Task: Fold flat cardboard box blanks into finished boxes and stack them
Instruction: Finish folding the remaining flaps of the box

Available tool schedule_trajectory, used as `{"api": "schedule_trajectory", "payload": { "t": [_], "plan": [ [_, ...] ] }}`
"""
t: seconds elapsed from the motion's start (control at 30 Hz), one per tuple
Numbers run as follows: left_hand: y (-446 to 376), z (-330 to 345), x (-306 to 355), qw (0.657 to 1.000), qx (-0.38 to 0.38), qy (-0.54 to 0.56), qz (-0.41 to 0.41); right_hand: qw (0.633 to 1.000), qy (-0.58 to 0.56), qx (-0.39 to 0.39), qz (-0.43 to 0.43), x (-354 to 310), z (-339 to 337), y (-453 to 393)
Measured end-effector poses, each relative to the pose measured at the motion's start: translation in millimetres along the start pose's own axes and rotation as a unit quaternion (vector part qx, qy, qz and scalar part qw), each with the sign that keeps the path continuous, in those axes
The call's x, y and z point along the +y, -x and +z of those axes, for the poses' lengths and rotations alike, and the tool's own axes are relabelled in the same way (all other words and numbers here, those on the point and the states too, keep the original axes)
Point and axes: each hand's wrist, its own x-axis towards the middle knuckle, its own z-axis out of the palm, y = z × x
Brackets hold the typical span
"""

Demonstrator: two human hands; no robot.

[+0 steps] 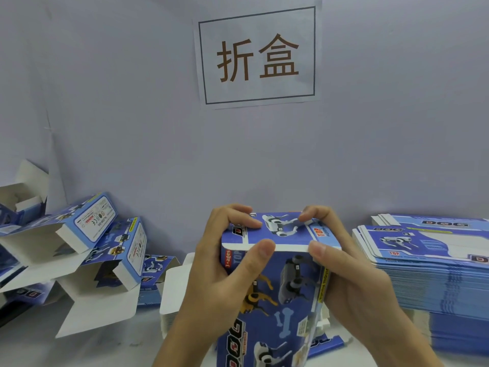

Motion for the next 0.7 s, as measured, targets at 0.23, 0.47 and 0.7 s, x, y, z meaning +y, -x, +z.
{"api": "schedule_trajectory", "payload": {
  "t": [0.23, 0.47, 0.7],
  "plan": [
    [1, 0, -7, 0.999, -0.008, 0.027, 0.021, 0.997, 0.017, 0.029, -0.067, 4, -5, -3],
    [0, 0, -13, 0.999, 0.023, 0.018, 0.033, 0.994, 0.022, 0.057, -0.089, 11, -4, -7],
    [1, 5, -12, 0.994, 0.041, 0.096, -0.011, 0.988, 0.081, 0.098, -0.083, 10, 7, -9]
  ]
}}
